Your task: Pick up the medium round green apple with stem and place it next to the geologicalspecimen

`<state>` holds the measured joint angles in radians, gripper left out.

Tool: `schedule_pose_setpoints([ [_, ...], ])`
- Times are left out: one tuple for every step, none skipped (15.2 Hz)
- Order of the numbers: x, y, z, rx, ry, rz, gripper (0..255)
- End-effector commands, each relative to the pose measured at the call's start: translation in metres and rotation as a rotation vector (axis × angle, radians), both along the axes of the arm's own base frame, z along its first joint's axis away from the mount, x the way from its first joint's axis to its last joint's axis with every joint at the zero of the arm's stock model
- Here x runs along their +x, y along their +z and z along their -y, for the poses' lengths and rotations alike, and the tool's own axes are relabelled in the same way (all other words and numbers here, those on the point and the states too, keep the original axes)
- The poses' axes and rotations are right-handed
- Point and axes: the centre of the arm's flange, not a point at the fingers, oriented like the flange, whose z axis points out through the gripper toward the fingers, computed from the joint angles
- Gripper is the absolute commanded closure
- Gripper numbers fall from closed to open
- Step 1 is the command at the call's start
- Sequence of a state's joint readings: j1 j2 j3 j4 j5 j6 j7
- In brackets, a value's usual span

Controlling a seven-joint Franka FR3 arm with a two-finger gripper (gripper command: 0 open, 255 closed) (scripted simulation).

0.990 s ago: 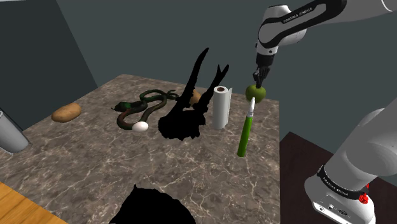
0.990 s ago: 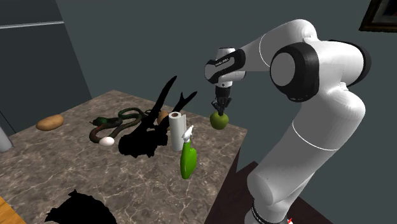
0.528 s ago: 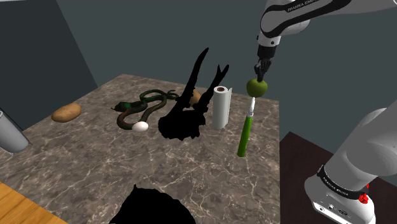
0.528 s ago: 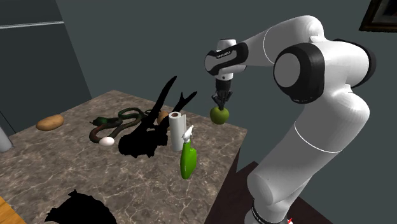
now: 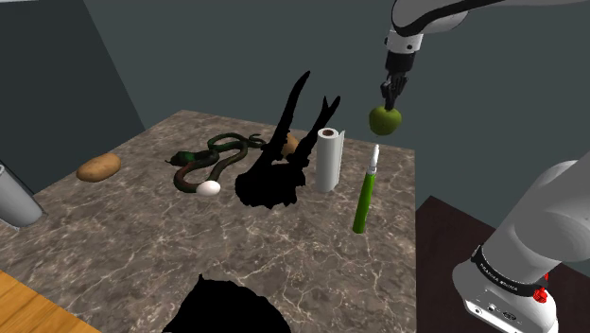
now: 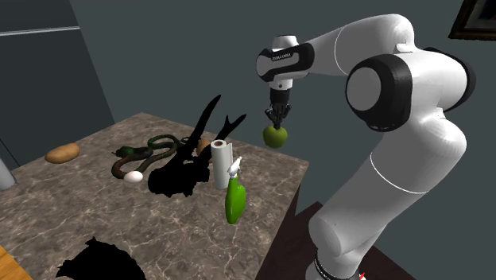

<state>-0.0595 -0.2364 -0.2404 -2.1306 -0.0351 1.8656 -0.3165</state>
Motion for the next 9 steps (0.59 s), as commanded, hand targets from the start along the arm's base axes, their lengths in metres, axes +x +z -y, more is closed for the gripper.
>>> schedule_pose_setpoints([
  [0.0, 0.01, 0.0, 0.0, 0.0, 0.0, 255],
  [0.0, 0.015, 0.0, 0.0, 0.0, 0.0, 255],
  [0.0, 0.02, 0.0, 0.0, 0.0, 0.0, 255],
  [0.0, 0.026, 0.0, 0.0, 0.0, 0.0, 255],
  [0.0, 0.031, 0.0, 0.0, 0.0, 0.0, 255],
  [0.0, 0.036, 0.0, 0.0, 0.0, 0.0, 255],
  [0.0, 0.042, 0.0, 0.0, 0.0, 0.0, 255],
  [0.0, 0.047, 0.0, 0.0, 0.0, 0.0, 255],
  [0.0, 0.052, 0.0, 0.0, 0.0, 0.0, 255],
])
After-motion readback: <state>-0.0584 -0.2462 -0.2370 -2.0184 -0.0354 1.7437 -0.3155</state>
